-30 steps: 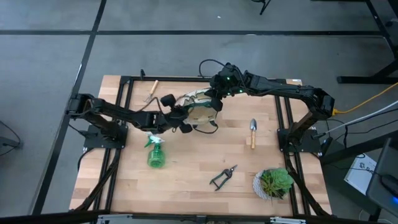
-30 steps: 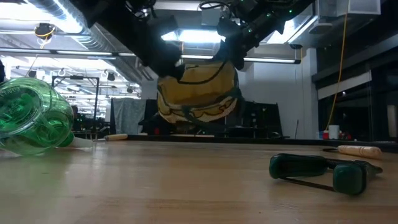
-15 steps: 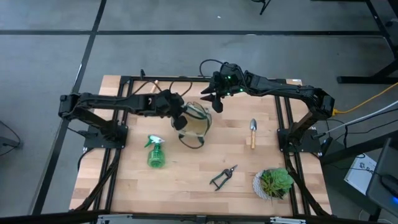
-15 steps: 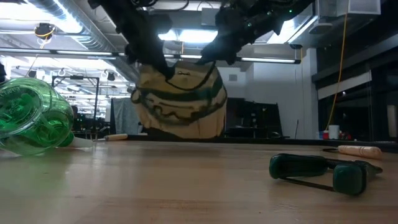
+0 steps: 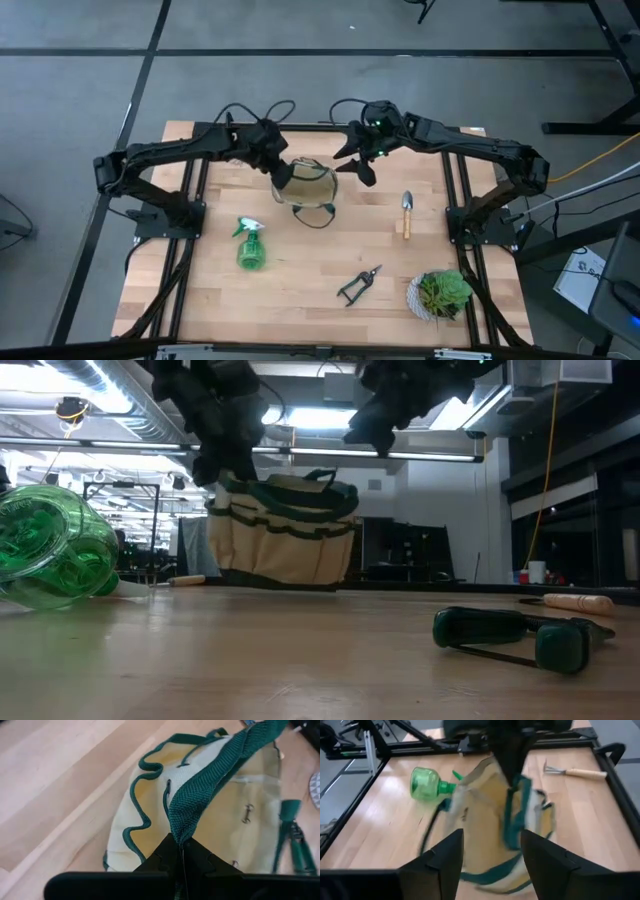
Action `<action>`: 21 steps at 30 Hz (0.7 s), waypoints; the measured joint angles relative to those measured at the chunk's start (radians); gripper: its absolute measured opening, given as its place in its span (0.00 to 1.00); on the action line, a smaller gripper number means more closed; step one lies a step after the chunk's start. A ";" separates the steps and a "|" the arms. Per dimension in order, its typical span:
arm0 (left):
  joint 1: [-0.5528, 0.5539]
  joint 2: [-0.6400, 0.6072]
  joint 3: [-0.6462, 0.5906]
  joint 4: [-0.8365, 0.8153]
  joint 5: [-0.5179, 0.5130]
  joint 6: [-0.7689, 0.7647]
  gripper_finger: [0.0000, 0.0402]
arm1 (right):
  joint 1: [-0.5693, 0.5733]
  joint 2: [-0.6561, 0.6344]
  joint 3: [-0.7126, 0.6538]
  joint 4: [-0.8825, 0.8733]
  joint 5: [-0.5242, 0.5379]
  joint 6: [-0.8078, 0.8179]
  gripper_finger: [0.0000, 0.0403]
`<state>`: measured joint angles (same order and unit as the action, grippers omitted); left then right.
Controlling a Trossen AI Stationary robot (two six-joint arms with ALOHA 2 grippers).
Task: Pick & Place Garden tools in Gardening bag
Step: Adjust the green gardening bag
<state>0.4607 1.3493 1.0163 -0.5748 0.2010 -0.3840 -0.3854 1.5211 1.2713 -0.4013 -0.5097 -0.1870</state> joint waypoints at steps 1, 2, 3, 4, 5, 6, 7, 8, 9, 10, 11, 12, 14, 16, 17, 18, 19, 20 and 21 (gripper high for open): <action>0.015 0.002 0.000 -0.004 0.020 0.000 0.01 | 0.000 -0.003 0.000 -0.018 0.000 -0.002 0.48; 0.027 0.006 0.000 -0.005 0.038 -0.005 0.01 | 0.000 -0.004 0.000 -0.032 0.000 -0.007 0.48; 0.041 0.011 0.000 -0.007 0.057 -0.005 0.01 | 0.000 -0.004 0.000 -0.042 -0.001 -0.011 0.48; 0.053 0.013 0.000 -0.008 0.072 -0.005 0.01 | 0.000 -0.004 0.000 -0.055 -0.001 -0.013 0.47; 0.063 0.016 0.000 -0.008 0.081 -0.006 0.01 | 0.000 -0.004 0.000 -0.064 0.000 -0.016 0.47; 0.073 0.021 0.001 -0.008 0.083 -0.006 0.02 | 0.000 -0.004 0.000 -0.070 0.000 -0.020 0.47; 0.084 0.027 0.001 -0.008 0.083 -0.007 0.03 | 0.001 -0.004 0.000 -0.076 0.000 -0.024 0.46; 0.096 0.033 0.001 -0.013 0.083 -0.012 0.03 | 0.002 -0.004 0.000 -0.079 0.001 -0.024 0.46; 0.105 0.039 0.001 -0.016 0.083 -0.019 0.04 | 0.003 -0.004 0.000 -0.080 0.000 -0.024 0.46; 0.112 0.045 0.001 -0.014 0.082 -0.023 0.05 | 0.005 -0.004 0.000 -0.080 0.000 -0.026 0.46; 0.119 0.052 0.001 -0.014 0.082 -0.023 0.07 | 0.007 -0.004 0.000 -0.081 0.000 -0.028 0.46; 0.124 0.059 0.001 -0.016 0.081 -0.020 0.08 | 0.009 -0.004 0.000 -0.082 0.000 -0.031 0.46; 0.130 0.065 0.001 -0.015 0.071 -0.009 0.10 | 0.014 -0.004 0.000 -0.086 0.000 -0.037 0.46; 0.130 0.071 0.001 -0.012 0.063 0.003 0.13 | 0.018 -0.004 0.000 -0.092 0.000 -0.046 0.46; 0.130 0.071 0.001 -0.013 0.062 0.011 0.14 | 0.020 -0.004 0.000 -0.095 0.001 -0.048 0.46; 0.130 0.071 0.001 -0.007 0.062 0.025 0.16 | 0.021 -0.004 0.000 -0.095 0.001 -0.050 0.46; 0.130 0.071 0.001 0.003 0.062 0.033 0.18 | 0.021 -0.004 0.000 -0.094 0.001 -0.054 0.46; 0.130 0.071 0.001 0.011 0.063 0.036 0.19 | 0.021 -0.004 0.000 -0.094 0.001 -0.056 0.46; 0.130 0.071 0.001 0.016 0.064 0.035 0.21 | 0.021 -0.004 0.000 -0.095 0.001 -0.057 0.46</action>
<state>0.5911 1.4201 1.0172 -0.5584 0.2647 -0.3488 -0.3645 1.5173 1.2713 -0.4967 -0.5091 -0.2440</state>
